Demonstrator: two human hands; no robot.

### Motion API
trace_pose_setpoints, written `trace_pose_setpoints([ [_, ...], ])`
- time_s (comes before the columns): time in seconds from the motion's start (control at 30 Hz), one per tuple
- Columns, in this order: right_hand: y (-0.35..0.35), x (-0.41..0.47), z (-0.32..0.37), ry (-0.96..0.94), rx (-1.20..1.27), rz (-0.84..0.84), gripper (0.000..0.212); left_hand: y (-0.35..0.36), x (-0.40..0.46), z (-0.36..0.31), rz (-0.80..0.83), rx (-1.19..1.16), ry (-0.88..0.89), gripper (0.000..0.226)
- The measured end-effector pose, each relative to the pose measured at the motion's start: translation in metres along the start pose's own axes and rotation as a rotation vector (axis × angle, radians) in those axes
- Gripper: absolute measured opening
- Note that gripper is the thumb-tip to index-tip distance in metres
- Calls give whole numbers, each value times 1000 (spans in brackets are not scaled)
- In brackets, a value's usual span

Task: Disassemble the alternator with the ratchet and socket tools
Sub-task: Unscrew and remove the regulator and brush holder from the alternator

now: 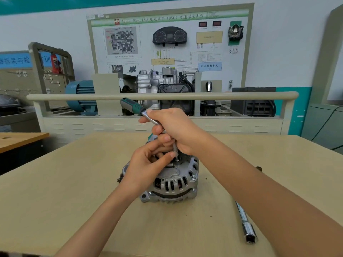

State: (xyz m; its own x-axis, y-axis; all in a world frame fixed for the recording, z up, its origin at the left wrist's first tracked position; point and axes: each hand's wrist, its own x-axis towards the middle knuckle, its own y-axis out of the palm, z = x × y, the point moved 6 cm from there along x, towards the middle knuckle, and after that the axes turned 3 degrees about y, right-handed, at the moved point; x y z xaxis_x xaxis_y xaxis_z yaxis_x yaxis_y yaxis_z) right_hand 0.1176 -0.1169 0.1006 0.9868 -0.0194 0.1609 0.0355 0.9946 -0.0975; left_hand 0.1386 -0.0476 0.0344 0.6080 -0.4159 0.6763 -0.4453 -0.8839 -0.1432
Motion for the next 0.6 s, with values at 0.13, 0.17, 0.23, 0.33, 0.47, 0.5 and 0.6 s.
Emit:
trace_pose_setpoints([
  [0.13,-3,-3,-1,-13,71,-68,28,2,-1,-3,19,15,7,25],
  [0.17,-4,-4,-1,-15,81,-81,28,2,-1,-3,20,19,10,25],
  [0.23,-4,-5,0,-30,61,-97,29,3,-1,-3,27,12,10,26],
  [0.33,-3,-6,0,-39,-29,-61,30,3,-2,-3,41,-17,2,26],
  [0.47,-3,-7,0,41,-73,58,28,4,-1,-1,7,-9,8,33],
  [0.5,-4,-7,0,55,-56,74,28,3,-1,-2,-1,-1,14,36],
  [0.6,-8,-5,-1,49,34,81,29,4,0,-5,20,31,27,37],
])
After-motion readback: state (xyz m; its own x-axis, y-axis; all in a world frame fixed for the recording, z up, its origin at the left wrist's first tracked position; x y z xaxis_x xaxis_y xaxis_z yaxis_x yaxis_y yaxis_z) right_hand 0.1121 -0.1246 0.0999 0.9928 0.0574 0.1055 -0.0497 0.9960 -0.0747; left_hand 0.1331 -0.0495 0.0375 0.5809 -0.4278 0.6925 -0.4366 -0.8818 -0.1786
